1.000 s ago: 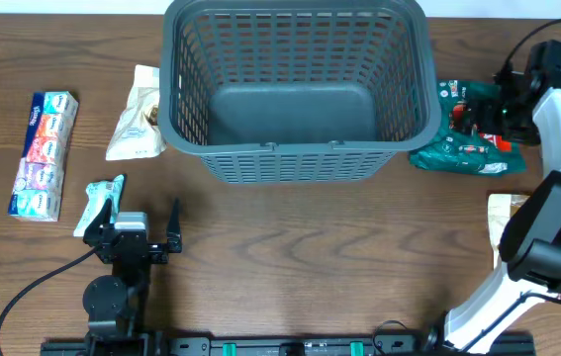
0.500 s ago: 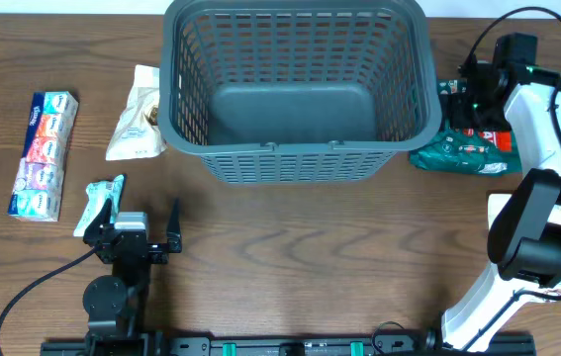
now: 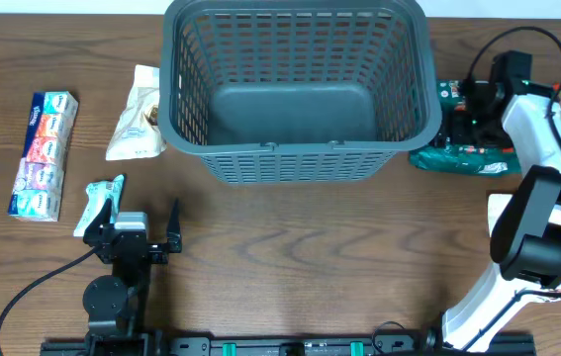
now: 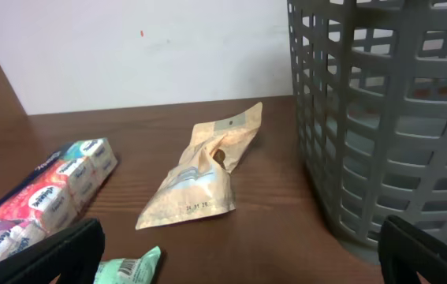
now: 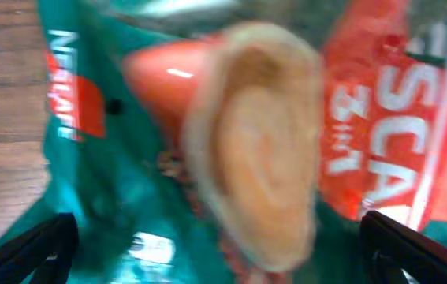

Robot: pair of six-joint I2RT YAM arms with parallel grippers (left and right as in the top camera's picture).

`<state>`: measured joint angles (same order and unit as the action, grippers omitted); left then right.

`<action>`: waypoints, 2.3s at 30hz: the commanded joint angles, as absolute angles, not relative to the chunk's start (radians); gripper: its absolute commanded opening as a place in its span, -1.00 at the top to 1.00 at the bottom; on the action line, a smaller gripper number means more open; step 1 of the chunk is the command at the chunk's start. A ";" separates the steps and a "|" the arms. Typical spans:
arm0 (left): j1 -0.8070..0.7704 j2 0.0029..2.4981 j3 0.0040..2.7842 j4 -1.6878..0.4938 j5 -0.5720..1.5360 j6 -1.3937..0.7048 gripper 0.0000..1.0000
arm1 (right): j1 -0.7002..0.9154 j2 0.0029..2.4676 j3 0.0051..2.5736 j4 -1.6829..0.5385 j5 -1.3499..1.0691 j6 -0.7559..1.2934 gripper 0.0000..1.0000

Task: Pack container
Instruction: 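Lower the right gripper onto the Nescafe bag and close on it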

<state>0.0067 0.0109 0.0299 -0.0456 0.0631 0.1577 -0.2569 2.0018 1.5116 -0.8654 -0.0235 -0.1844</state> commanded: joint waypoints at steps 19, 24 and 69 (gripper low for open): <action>0.013 0.005 0.005 -0.066 0.059 0.164 -0.97 | -0.316 1.998 1.503 -0.813 -0.048 -0.193 -0.98; 0.013 0.005 0.005 -0.066 0.059 0.164 -0.97 | -0.316 1.998 1.504 -0.803 -0.055 -0.207 -0.99; 0.013 0.005 0.005 -0.066 0.059 0.164 -0.97 | -0.245 2.281 1.831 -1.048 -0.043 -0.174 -0.99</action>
